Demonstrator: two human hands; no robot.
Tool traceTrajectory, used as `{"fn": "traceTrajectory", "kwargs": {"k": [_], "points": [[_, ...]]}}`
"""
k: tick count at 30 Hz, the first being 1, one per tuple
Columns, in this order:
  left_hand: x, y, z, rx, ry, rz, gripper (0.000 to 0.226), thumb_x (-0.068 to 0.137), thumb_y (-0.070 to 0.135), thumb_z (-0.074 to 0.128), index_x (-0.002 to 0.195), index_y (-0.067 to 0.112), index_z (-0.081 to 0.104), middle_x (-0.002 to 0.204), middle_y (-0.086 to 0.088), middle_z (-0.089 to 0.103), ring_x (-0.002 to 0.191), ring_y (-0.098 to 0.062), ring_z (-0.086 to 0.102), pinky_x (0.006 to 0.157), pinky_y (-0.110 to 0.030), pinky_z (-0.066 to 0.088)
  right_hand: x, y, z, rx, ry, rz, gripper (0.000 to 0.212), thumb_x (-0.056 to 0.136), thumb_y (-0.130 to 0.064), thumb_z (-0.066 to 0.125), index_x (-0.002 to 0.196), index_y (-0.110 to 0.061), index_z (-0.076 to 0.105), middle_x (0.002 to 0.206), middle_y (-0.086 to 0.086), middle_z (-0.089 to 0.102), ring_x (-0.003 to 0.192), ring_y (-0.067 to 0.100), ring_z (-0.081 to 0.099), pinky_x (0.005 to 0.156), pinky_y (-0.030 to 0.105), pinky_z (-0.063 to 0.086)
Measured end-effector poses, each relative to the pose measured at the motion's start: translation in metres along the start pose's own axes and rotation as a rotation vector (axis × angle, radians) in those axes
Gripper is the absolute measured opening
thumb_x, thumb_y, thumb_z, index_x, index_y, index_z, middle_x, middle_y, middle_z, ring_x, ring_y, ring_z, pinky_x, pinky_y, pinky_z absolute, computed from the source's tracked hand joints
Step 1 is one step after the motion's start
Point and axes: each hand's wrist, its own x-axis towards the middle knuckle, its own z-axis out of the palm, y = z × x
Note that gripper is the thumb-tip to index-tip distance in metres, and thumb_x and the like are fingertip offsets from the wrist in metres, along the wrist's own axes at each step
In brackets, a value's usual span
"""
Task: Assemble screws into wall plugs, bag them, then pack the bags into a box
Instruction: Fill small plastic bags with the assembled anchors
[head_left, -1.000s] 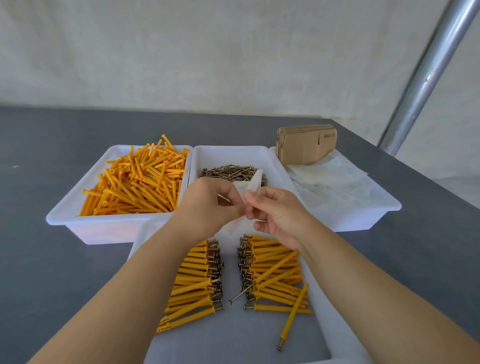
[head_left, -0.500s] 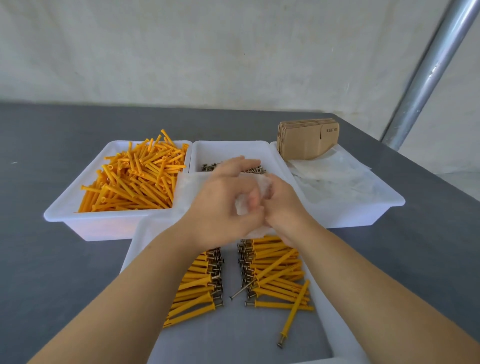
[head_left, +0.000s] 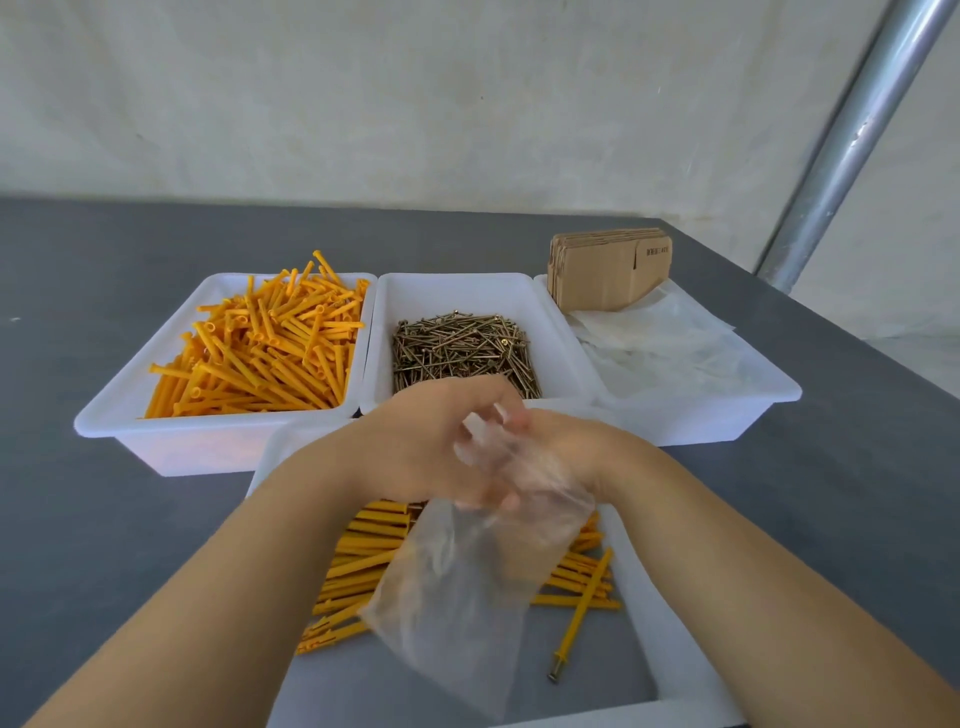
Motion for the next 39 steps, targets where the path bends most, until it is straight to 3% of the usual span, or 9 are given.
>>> {"fn": "traceTrajectory", "kwargs": {"k": [3,7,9,11,15,20,26,33,39], "points": [[-0.007,-0.002,-0.009,-0.074,-0.086,-0.031,0.026,0.067,0.032,0.086,0.087,0.028,0.069,0.106,0.006,0.066,0.095,-0.023,0.066,0.084,-0.050,0.054,-0.004,0.001,-0.004,-0.065,-0.145,-0.048,0.024,0.092,-0.042,0.065,0.073,-0.028,0.063,0.067,-0.014,0.061,0.070,0.007,0.057,0.064,0.023,0.044],[-0.015,0.000,-0.028,-0.020,-0.035,-0.021,0.018,0.073,0.028,0.086,0.071,0.030,0.068,0.102,0.005,0.065,0.094,-0.015,0.065,0.085,-0.044,0.053,-0.014,0.010,-0.018,0.503,-0.283,-0.130,0.017,0.090,-0.020,0.071,0.107,-0.017,0.074,0.103,0.005,0.073,0.095,0.017,0.066,0.090,0.038,0.053],[-0.021,0.002,-0.040,0.092,-0.094,-0.048,0.017,0.072,0.033,0.085,0.074,0.032,0.068,0.095,0.010,0.066,0.087,-0.008,0.066,0.077,-0.033,0.055,-0.016,0.013,-0.030,0.571,-0.223,-0.145,0.018,0.091,-0.017,0.069,0.108,-0.016,0.074,0.109,0.010,0.072,0.092,0.016,0.065,0.080,0.036,0.055],[-0.030,0.003,-0.046,0.161,-0.192,-0.072,0.016,0.073,0.038,0.082,0.079,0.033,0.068,0.087,0.012,0.068,0.081,-0.003,0.066,0.068,-0.019,0.051,-0.015,0.011,-0.036,0.377,-0.079,-0.218,0.012,0.089,-0.018,0.071,0.099,-0.022,0.077,0.099,0.003,0.074,0.077,0.006,0.064,0.064,0.025,0.054],[-0.058,-0.004,-0.043,0.156,-0.256,-0.088,0.012,0.080,0.027,0.078,0.081,0.035,0.069,0.082,0.019,0.069,0.078,0.003,0.064,0.065,-0.009,0.044,-0.018,-0.004,-0.012,-0.190,0.008,-0.422,0.012,0.082,-0.016,0.074,0.089,-0.024,0.078,0.082,-0.013,0.072,0.067,-0.009,0.059,0.062,0.006,0.042],[-0.086,-0.019,-0.014,0.074,-0.118,-0.159,0.013,0.079,0.018,0.076,0.080,0.030,0.073,0.086,0.015,0.069,0.086,-0.002,0.064,0.075,-0.021,0.050,-0.015,-0.010,0.030,-0.622,-0.012,-0.528,0.029,0.085,-0.026,0.065,0.059,-0.020,0.053,0.069,0.002,0.057,0.062,0.017,0.050,0.054,0.029,0.035],[-0.085,-0.026,0.009,-0.017,0.213,-0.204,0.017,0.074,0.011,0.081,0.068,0.017,0.067,0.076,0.004,0.063,0.073,-0.011,0.062,0.072,-0.037,0.054,-0.010,-0.014,0.059,-0.744,-0.030,-0.522,0.021,0.084,-0.030,0.063,0.077,-0.010,0.064,0.081,0.006,0.058,0.073,0.024,0.057,0.058,0.039,0.052],[-0.084,-0.025,0.016,-0.056,0.293,-0.104,0.015,0.074,0.006,0.081,0.068,0.001,0.068,0.080,-0.015,0.063,0.075,-0.028,0.060,0.072,-0.041,0.051,-0.011,-0.009,0.052,-0.676,-0.003,-0.536,0.023,0.091,-0.022,0.054,0.069,-0.014,0.056,0.071,0.001,0.053,0.066,0.021,0.051,0.051,0.032,0.037],[-0.084,-0.026,0.019,-0.109,0.335,-0.102,0.017,0.075,0.007,0.083,0.069,0.001,0.068,0.080,-0.016,0.064,0.076,-0.030,0.061,0.072,-0.039,0.051,-0.017,-0.008,0.047,-0.612,0.007,-0.537,0.025,0.089,-0.026,0.058,0.068,-0.028,0.044,0.066,-0.009,0.045,0.064,0.015,0.046,0.055,0.034,0.043]]}}
